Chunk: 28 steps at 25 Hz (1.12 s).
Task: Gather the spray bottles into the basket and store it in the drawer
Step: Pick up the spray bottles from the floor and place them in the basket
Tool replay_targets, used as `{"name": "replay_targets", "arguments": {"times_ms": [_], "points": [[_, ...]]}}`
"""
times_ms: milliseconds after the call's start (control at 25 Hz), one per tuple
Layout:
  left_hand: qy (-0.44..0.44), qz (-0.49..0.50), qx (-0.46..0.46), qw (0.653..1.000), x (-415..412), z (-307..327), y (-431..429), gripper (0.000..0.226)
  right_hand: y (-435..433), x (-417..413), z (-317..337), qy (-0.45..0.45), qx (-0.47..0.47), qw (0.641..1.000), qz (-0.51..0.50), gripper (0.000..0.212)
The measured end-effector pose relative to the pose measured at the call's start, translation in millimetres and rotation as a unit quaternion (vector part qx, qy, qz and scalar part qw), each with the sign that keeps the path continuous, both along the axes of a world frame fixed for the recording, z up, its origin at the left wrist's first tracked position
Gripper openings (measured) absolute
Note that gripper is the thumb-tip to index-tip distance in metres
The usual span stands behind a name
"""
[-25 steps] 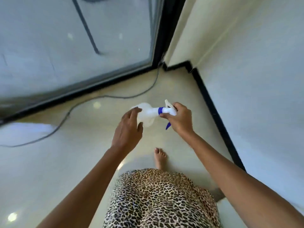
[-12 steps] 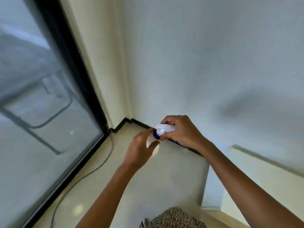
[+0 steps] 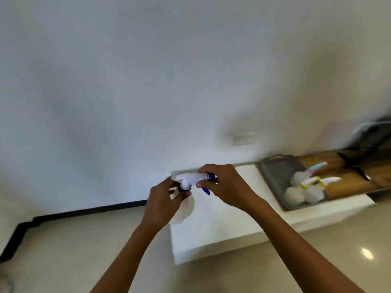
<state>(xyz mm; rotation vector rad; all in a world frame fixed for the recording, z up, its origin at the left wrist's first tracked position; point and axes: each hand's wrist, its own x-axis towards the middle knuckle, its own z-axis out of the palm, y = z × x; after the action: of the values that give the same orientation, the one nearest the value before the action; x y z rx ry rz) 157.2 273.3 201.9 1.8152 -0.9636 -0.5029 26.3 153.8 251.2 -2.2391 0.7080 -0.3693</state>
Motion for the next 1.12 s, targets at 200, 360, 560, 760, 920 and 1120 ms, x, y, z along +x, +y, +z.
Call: {"name": "replay_targets", "arguments": {"times_ms": [200,360,560,760,920,1120], "points": [[0.032,-0.088,-0.004,0.996,-126,-4,-108,0.025,-87,-134,-3,0.026,-0.036,0.995,-0.089,0.012],[0.037,-0.161,0.012,0.986,-178,-2,-177,0.043,-143,-201,-15,0.022,-0.044,0.985,-0.164,0.017],[-0.005,-0.187,0.013,0.982,-210,-13,-275,0.036,-230,-250,-40,0.035,-0.061,0.973,-0.222,0.016],[0.002,-0.139,0.059,0.989,-242,-33,-371,0.026,-322,-289,-54,0.036,-0.029,0.959,-0.281,0.023],[-0.015,-0.114,0.089,0.989,-260,-39,-429,0.023,-395,-310,-72,0.012,0.007,0.944,-0.33,0.026],[-0.015,-0.051,0.103,0.993,-275,-49,-466,0.022,-469,-310,-114,0.006,0.026,0.954,-0.3,0.026]]}}
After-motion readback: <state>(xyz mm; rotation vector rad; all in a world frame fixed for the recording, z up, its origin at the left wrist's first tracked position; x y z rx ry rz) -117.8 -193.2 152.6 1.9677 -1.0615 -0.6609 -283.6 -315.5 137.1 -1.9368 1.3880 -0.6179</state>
